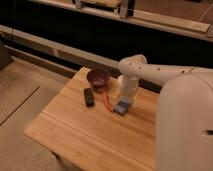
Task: Wipe the white sponge on the table
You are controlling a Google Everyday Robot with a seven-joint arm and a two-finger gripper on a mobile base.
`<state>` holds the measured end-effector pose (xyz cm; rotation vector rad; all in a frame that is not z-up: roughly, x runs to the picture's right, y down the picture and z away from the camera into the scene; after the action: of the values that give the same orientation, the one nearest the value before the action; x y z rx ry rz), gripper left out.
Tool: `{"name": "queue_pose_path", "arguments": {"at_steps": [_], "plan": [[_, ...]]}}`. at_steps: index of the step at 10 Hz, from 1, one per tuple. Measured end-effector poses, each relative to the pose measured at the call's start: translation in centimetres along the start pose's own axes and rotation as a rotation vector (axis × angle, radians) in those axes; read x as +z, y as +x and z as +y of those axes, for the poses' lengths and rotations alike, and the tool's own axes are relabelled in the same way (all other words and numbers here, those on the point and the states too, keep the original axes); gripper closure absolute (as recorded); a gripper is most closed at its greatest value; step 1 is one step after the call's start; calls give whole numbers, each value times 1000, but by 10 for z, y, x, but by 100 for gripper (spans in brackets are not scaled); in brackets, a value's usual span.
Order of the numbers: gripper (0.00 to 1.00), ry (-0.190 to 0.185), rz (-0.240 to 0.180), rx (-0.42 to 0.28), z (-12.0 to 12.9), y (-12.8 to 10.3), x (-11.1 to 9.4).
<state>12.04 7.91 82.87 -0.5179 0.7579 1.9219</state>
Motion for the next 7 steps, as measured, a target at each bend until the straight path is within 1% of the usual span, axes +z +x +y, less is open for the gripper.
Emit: {"name": "queue_pose_path", "arguments": {"at_steps": [3,7], "plan": [[35,2,8,-5,0,-4,6],[35,2,8,-5,0,-4,6]]}}
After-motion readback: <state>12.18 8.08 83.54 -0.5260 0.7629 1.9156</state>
